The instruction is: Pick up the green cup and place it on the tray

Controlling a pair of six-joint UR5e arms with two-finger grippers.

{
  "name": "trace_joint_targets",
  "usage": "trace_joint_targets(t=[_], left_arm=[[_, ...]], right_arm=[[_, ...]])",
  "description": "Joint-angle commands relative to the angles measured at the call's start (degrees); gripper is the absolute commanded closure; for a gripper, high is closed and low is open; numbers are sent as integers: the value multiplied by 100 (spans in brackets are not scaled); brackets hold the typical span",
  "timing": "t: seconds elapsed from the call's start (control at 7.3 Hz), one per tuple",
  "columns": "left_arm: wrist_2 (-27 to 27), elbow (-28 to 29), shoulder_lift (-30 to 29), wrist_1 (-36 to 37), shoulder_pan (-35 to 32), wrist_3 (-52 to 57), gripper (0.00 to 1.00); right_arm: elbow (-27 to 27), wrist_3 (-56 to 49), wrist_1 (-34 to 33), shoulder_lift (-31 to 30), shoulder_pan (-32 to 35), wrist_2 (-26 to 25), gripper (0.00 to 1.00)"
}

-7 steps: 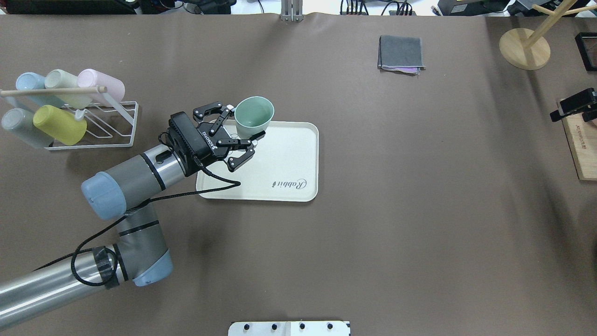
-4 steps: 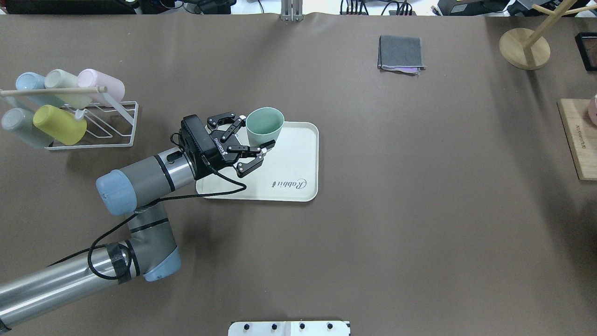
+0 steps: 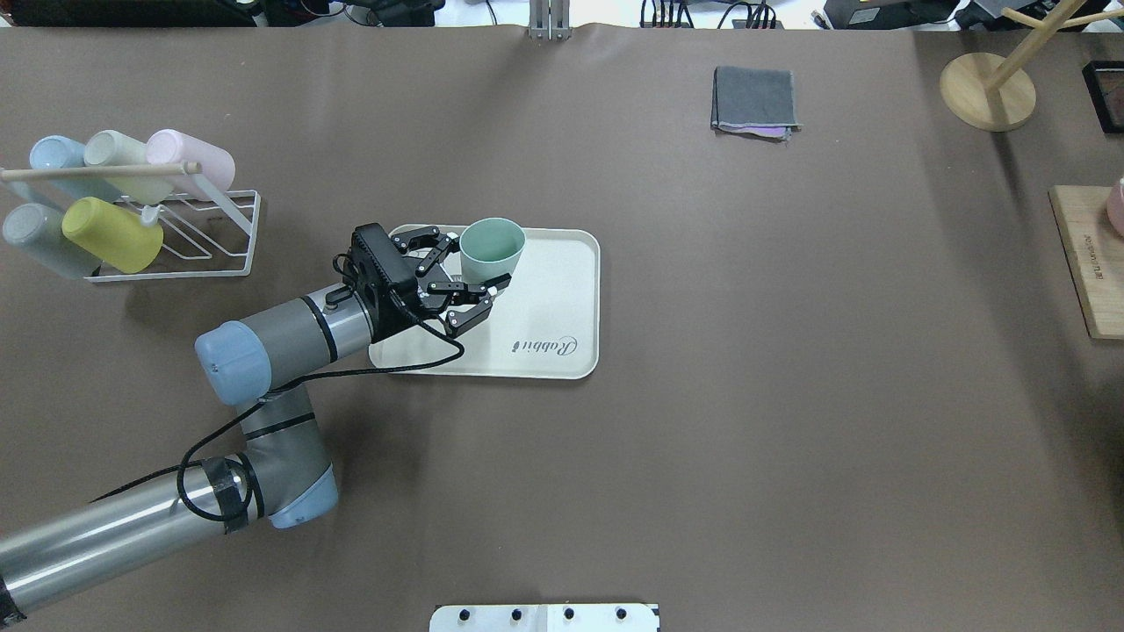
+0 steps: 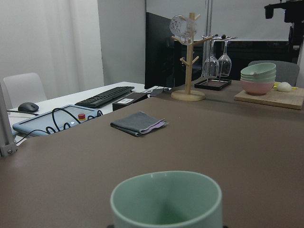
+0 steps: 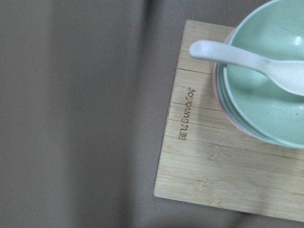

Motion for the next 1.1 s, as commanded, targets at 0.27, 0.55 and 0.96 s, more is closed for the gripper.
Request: trace_joint_targets(t=[0.27,0.55,0.96], left_arm=[[-39,194,-73,230,38,-14,95],[-21,414,-196,203,73,21,95],[-21,467,-196,203,108,21,94]], right_arm=[[-22,-27,7,-10,25,-102,0],[-22,-18,16,-36,34,-94,0],[-48,-27,16,-45,25,-102,0]])
